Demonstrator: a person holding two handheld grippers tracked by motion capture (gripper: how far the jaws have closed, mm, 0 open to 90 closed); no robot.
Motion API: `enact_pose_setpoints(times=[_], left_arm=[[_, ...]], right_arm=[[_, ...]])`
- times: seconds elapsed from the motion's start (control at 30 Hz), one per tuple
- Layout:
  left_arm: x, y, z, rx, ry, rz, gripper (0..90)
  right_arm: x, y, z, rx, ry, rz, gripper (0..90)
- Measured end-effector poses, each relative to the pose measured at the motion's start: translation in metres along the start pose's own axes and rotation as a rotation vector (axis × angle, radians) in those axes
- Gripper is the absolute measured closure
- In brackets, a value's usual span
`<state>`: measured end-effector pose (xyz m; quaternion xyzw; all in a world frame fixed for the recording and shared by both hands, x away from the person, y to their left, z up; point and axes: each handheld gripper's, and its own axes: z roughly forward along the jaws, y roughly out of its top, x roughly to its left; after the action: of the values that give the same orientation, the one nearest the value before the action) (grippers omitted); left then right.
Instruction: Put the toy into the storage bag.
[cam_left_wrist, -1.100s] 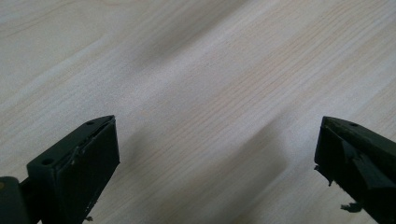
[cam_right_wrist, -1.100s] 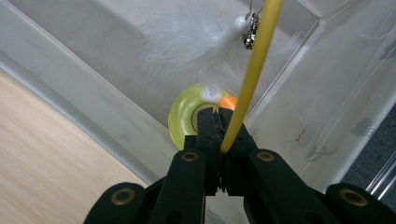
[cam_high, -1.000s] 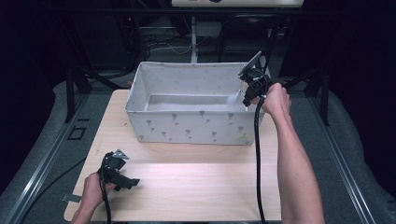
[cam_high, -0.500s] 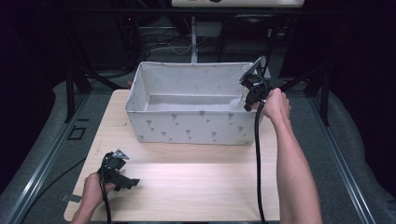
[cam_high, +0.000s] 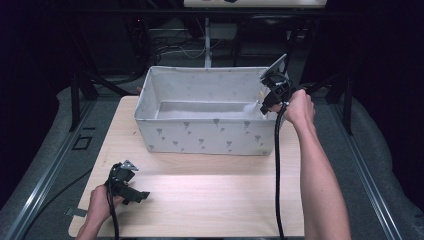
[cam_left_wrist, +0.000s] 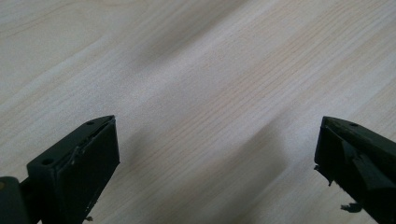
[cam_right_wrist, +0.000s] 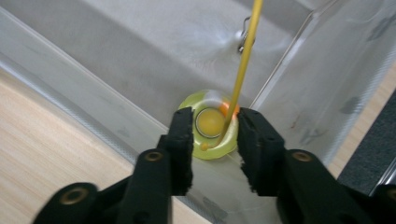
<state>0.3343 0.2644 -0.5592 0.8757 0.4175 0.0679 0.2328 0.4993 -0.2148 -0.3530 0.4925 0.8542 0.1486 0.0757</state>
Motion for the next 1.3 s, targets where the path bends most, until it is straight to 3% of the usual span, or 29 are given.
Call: enact_pose_setpoints(times=[0.4, 0.77, 1.3], left_arm=[[0.000, 0.000, 0.000, -0.001, 0.000, -0.001, 0.1], [0.000, 0.000, 0.000, -0.002, 0.000, -0.001, 0.1], [-0.002, 0.000, 0.001, -0.005, 0.017, 0.003, 0.1]], right_arm=[[0.014, -0.001, -0.039, -0.064, 0.013, -0.020, 35.5], [0.032, -0.018, -0.062, -0.096, 0.029, -0.056, 19.3], [0.064, -0.061, -0.065, -0.143, 0.040, -0.128, 6.9]])
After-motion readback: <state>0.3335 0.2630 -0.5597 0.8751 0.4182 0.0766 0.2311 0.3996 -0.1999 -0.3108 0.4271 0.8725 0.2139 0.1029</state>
